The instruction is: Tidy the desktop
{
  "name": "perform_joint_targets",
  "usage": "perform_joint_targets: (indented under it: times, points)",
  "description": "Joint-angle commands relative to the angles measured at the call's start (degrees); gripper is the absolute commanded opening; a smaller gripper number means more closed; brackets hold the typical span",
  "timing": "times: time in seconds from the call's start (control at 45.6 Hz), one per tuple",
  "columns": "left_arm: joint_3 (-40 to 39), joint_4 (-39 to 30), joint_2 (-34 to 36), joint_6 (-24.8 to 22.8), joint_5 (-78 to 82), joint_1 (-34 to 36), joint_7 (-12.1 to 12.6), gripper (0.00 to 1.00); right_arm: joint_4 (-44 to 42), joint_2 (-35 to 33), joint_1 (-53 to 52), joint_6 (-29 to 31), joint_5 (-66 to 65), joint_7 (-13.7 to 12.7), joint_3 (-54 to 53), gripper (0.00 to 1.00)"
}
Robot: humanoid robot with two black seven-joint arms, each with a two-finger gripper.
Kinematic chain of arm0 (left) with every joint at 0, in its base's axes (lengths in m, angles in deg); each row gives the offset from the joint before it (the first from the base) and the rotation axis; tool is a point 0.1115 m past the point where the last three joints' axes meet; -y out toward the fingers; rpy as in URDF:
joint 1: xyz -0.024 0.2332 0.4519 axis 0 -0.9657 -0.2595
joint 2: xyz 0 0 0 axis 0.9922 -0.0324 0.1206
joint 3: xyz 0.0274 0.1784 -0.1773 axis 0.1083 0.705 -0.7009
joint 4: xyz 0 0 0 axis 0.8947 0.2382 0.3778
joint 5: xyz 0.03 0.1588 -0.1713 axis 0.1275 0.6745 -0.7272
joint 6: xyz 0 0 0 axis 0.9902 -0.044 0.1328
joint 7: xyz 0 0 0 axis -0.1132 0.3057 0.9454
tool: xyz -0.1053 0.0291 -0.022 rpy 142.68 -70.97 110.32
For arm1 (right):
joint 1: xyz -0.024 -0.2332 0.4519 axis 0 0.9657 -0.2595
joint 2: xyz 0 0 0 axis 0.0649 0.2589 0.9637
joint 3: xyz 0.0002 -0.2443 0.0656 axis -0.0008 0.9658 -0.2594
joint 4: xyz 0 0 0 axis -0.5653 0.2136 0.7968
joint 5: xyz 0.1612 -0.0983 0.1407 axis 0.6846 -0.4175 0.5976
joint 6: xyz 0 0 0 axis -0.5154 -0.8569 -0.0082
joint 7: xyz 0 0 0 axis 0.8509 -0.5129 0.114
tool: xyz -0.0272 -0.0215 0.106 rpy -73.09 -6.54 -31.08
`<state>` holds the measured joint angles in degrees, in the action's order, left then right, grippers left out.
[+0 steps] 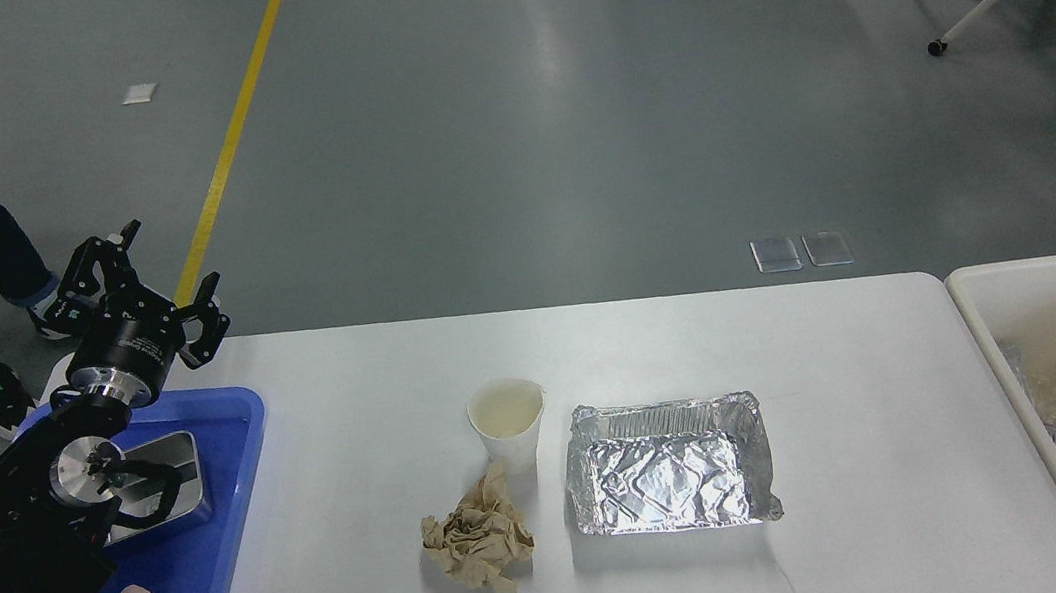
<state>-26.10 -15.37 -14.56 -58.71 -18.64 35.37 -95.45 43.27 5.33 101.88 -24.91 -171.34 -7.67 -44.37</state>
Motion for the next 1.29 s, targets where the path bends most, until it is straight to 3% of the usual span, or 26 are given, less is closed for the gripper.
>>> perform_joint_targets:
  times: [0.0,0.219,0.504,0.702,0.965,1.272]
  points:
    - [0.0,0.0,-0.2,0.2,0.0,-0.3,0.2,0.97,-1.3,4.2,-0.2,0.1,0.0,-0.6,0.1,1.00]
    - [2.2,0.0,0.7,0.2,0.0,-0.4,0.1,0.97,-5.7,12.7,-2.3,0.3,0.0,-1.3,0.2,1.00]
    - [2.6,0.0,1.1,0.2,0.0,-0.4,0.0,0.97,-8.7,25.5,-7.3,0.7,-0.4,-9.8,2.6,1.00]
    - [2.6,0.0,1.2,0.2,0.0,-0.4,0.1,0.97,-8.8,26.8,-16.5,0.7,-2.7,-10.1,14.1,1.00]
    - [4.2,0.0,2.8,-0.2,0.0,-0.4,0.2,0.97,-15.7,36.8,-32.3,0.9,-3.4,-15.0,27.4,1.00]
    - [4.7,0.0,3.7,-0.5,0.0,-1.0,0.4,0.97,-21.4,43.7,-36.6,6.8,-3.4,-15.7,30.2,1.00]
